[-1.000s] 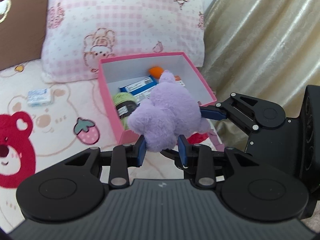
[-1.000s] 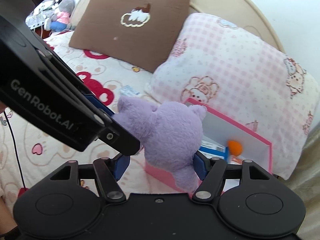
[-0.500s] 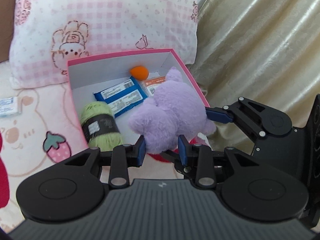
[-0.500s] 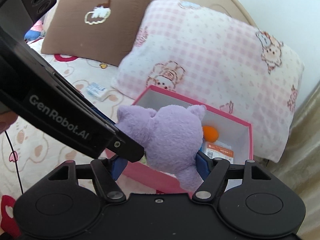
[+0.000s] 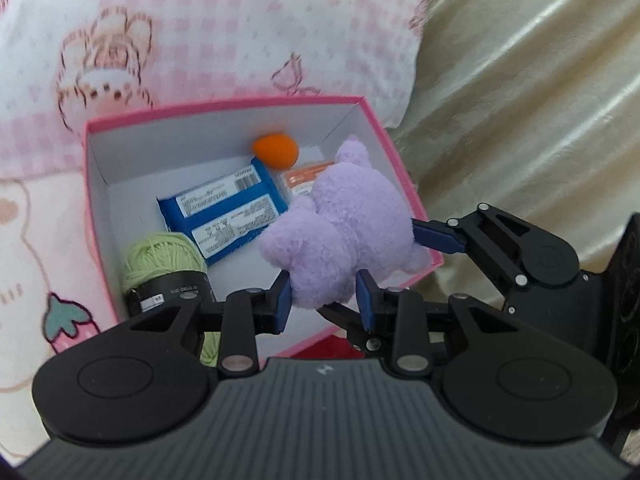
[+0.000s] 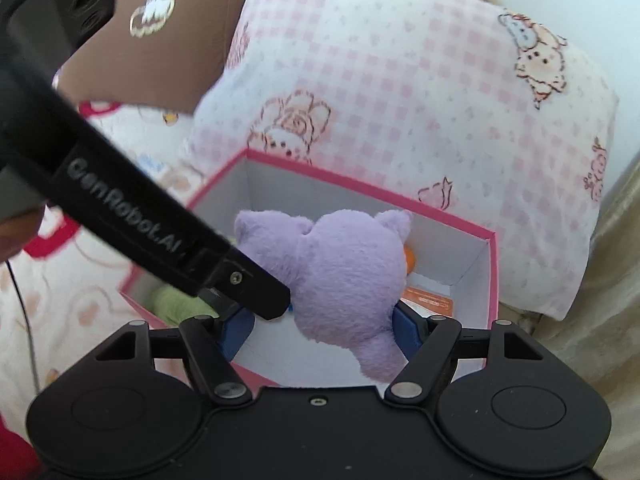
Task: Organize objects
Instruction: 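Carry the plush bear with the left tool over the pink box, then lower the plush bear into the box and open the left tool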
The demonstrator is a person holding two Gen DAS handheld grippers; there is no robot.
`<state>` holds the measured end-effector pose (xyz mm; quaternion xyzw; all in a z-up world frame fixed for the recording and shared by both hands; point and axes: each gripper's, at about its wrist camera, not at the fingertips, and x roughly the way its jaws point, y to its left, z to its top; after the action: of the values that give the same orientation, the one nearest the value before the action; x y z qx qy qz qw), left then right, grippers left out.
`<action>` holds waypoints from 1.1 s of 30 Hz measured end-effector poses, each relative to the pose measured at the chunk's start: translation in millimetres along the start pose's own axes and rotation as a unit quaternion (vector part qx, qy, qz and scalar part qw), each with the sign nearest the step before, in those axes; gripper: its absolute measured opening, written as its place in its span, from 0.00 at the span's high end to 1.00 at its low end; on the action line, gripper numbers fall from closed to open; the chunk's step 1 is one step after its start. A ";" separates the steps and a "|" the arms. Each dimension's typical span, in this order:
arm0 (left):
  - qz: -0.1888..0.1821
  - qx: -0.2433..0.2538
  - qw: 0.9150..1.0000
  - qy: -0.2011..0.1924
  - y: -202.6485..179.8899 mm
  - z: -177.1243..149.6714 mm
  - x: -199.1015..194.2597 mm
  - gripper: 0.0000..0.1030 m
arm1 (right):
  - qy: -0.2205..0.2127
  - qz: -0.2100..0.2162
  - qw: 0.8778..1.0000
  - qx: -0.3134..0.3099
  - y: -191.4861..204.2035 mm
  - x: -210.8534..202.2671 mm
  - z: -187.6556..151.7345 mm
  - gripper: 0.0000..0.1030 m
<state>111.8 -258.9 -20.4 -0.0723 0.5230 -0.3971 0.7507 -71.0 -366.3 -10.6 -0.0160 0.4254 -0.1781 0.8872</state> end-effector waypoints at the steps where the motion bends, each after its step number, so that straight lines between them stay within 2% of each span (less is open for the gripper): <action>1: 0.003 -0.007 1.000 0.005 3.0 1.9 7.2 0.70 | 0.006 -0.001 1.000 -0.005 -0.4 5.5 -0.5 0.25; 5: 0.017 -0.025 0.999 0.021 15.4 6.3 33.4 0.70 | 0.032 0.006 0.999 -0.001 -6.7 27.5 -2.3 0.25; 8: 0.007 -0.039 0.999 0.033 28.2 4.2 44.7 0.70 | 0.044 0.020 0.999 0.010 -11.7 39.6 -4.0 0.25; 15: 0.001 -0.057 0.997 0.059 44.7 2.5 62.4 0.69 | 0.071 0.084 0.993 0.040 -26.1 55.1 -8.9 0.20; 29: 0.023 -0.066 0.995 0.072 47.8 0.9 80.7 0.70 | 0.120 0.164 0.971 0.127 -57.6 86.0 -22.4 0.20; 33: 0.028 -0.075 0.994 0.072 50.8 0.4 80.0 0.70 | 0.125 0.175 0.965 0.149 -65.6 90.7 -28.2 0.20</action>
<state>149.6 -278.5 -105.0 -0.0847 0.6054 -0.3397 0.7148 -60.2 -454.2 -84.7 0.2131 0.4978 -0.0823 0.8367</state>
